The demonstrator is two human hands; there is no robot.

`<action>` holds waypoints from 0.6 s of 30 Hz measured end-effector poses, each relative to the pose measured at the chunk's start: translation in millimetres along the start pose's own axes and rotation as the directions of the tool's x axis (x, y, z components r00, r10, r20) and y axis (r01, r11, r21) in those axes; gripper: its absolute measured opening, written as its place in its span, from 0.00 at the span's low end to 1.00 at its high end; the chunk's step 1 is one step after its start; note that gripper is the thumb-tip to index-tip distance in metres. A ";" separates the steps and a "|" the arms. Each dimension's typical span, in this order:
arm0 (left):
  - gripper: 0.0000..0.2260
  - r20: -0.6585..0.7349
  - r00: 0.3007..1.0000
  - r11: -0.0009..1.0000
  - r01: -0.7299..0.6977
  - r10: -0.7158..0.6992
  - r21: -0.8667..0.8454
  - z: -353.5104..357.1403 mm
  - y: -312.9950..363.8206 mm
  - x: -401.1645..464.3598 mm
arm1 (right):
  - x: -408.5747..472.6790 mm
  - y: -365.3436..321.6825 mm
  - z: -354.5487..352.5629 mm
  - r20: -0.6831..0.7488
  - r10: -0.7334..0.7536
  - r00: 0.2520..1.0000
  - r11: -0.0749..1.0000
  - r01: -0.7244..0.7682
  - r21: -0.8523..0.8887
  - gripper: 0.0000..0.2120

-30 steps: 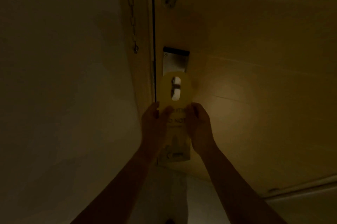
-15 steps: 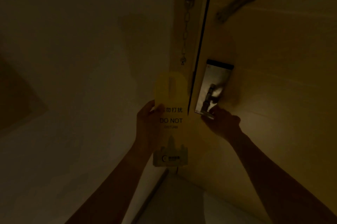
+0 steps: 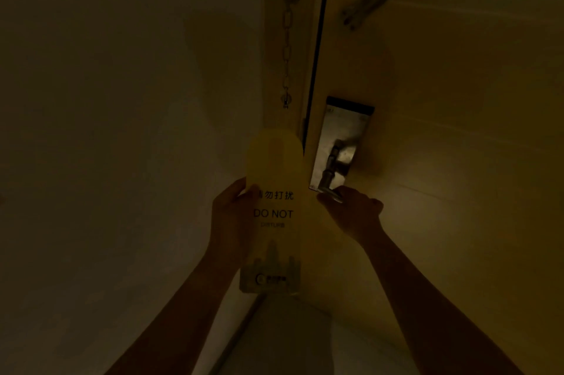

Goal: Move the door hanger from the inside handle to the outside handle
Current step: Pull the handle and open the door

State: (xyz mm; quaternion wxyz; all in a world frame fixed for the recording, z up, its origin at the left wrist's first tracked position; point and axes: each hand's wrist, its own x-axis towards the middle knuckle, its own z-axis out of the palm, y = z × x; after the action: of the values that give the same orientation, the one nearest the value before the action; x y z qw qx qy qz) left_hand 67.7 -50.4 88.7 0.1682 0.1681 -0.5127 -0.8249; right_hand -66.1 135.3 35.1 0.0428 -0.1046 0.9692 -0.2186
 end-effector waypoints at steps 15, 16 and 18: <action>0.09 -0.209 0.977 0.984 0.068 -0.032 0.167 -9.1 10.0 -13.3 | -24.8 10.7 30.6 0.024 0.039 0.999 0.835 -0.046 0.548 0.12; 0.09 -0.206 0.978 0.982 0.073 -0.036 0.172 -9.1 8.9 -15.5 | -27.8 11.3 32.0 0.017 0.038 0.999 0.842 -0.041 0.538 0.12; 0.09 -0.182 0.982 0.981 0.076 -0.042 0.180 -9.9 9.6 -24.0 | -36.7 9.5 33.4 0.004 0.038 0.999 0.849 -0.034 0.528 0.13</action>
State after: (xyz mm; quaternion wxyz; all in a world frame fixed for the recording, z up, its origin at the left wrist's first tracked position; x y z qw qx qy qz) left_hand 94.5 -51.4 95.7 0.1721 0.2710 -0.5653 -0.7599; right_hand -27.9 138.0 2.3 0.0708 -0.0700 0.8739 -0.4758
